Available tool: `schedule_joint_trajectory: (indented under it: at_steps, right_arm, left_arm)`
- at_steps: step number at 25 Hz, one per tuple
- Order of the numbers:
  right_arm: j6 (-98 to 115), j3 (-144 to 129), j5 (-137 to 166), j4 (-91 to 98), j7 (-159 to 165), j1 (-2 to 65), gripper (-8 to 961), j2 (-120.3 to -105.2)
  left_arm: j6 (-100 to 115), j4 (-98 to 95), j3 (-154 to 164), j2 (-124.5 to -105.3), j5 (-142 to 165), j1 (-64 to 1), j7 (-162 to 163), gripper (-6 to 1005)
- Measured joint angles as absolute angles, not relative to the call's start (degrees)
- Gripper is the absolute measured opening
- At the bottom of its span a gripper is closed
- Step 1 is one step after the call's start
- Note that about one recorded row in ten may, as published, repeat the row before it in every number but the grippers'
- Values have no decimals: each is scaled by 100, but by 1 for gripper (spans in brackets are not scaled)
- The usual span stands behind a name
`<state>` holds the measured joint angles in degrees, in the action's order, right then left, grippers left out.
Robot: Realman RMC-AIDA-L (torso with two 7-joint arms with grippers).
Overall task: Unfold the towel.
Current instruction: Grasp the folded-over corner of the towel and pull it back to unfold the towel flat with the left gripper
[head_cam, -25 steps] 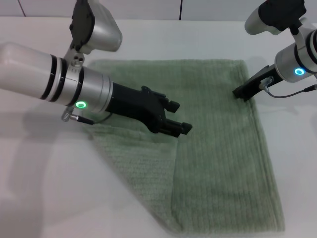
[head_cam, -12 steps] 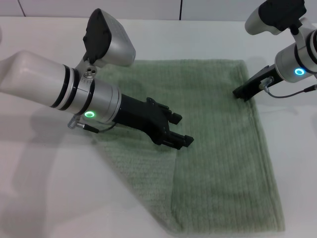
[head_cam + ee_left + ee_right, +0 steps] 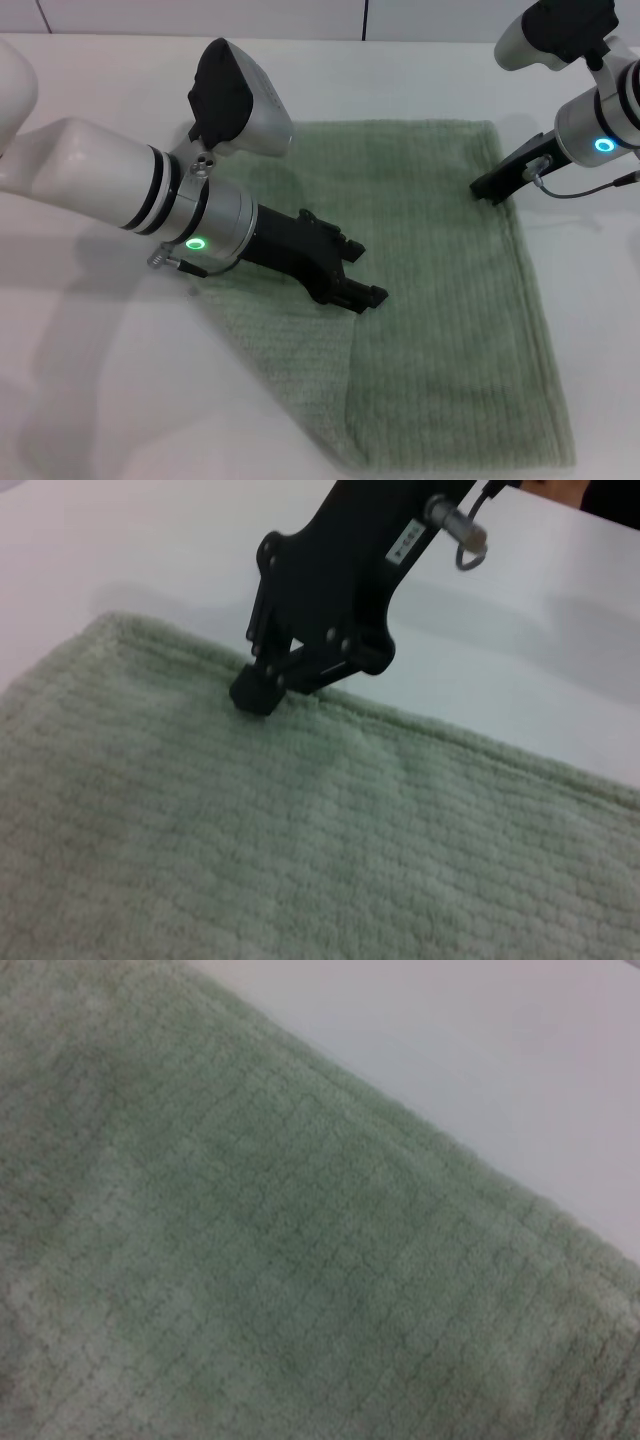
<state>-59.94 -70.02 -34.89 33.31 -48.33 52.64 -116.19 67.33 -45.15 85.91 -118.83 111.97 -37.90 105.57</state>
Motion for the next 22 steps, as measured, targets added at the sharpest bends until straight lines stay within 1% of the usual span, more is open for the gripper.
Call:
schedule_joint_trajectory:
  at_steps: [22]
  right_arm:
    - [-5960,-6996,-3489,3341,-4832,5271,-1,-11619]
  left_arm:
    - [6714,-4438,8590,-11864,11637,-3934,10786,651]
